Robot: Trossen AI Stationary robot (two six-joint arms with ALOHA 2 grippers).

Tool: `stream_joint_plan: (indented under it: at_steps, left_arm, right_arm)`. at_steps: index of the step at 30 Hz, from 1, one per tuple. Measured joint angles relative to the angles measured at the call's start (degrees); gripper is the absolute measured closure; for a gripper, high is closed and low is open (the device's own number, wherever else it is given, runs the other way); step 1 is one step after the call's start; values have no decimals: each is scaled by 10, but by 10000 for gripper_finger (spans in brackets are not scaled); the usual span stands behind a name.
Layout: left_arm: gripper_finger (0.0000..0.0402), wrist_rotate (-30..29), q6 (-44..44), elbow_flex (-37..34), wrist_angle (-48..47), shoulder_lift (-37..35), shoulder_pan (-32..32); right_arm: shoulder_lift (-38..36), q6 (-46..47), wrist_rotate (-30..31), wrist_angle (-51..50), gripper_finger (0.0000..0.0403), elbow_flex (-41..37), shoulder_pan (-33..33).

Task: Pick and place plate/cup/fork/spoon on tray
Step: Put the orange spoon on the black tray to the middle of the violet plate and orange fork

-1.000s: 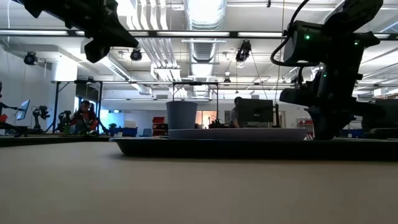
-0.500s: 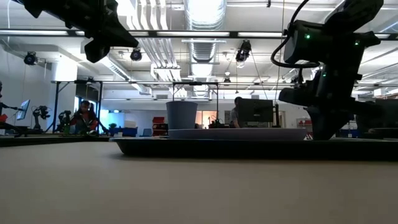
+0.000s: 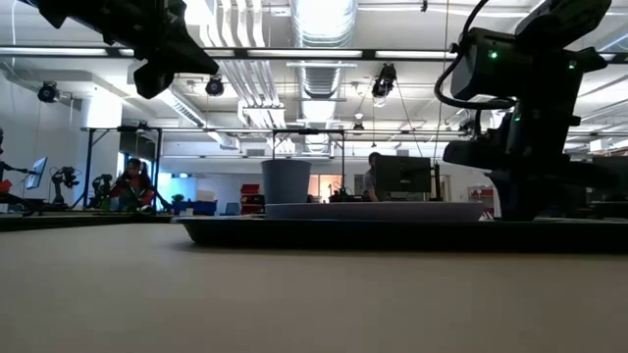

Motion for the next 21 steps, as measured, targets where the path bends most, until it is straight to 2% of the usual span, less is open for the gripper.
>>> stream_joint_plan:
  at_steps: [8, 21]
  left_arm:
    - [402, 0, 4, -1, 0, 0, 0]
    - [402, 0, 4, -1, 0, 0, 0]
  right_arm:
    - [33, -37, 17, 3, 394, 41, -2]
    - [31, -20, 43, 4, 395, 45, -2]
